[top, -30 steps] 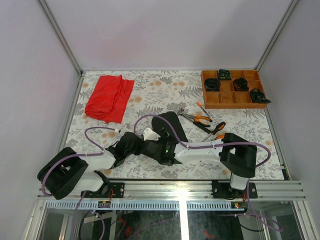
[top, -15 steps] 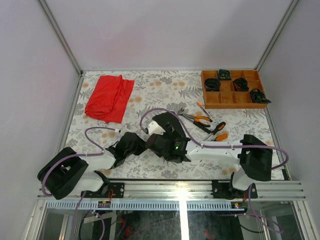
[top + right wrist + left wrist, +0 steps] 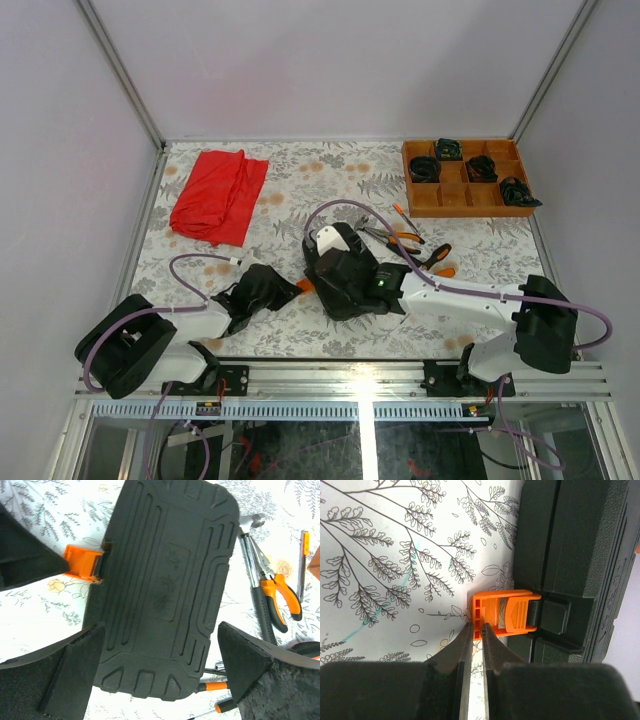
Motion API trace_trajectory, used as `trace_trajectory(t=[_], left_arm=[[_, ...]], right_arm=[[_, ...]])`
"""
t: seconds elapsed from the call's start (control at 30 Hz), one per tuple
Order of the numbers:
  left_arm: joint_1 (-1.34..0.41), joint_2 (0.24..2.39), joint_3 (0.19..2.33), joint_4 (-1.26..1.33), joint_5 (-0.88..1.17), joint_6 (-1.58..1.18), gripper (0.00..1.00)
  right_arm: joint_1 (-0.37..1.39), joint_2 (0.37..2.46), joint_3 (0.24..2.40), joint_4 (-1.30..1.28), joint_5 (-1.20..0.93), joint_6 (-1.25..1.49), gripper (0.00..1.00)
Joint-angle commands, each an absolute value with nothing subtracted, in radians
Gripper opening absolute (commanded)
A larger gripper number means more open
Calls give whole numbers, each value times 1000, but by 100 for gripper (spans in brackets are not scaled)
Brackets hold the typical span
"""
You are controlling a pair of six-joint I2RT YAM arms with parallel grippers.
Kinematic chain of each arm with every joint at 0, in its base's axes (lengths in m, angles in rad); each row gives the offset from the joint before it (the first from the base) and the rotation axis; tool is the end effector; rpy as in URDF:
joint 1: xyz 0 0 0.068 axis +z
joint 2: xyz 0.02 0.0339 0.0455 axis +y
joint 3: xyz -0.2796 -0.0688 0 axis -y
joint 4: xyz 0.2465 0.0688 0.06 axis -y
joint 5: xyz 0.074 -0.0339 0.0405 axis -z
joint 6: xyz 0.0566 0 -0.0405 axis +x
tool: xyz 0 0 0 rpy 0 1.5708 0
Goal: Sort the tools into containers
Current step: Open the storage box at the center of the board.
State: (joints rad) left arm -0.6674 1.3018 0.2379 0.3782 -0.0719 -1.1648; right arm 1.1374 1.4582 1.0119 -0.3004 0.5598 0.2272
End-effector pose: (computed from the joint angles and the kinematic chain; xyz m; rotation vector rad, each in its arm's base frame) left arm 0.1744 -0.1322 0.1141 -0.6340 2.3292 -0.8545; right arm 0.1643 0.2836 0.2562 -0.7087 2.0683 0.1139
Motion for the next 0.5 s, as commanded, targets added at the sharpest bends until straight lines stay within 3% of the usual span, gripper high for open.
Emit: trace_trajectory(t=[0.0,0.47], left_arm=[[-673,1335,205,176,-121,-1121,3],[-672,1319,206,163,-129,-1121,1]], right_arm=[[1190,1482,1029,-254,552,200,99],[1285,1708,1050,-290,805,156,99]])
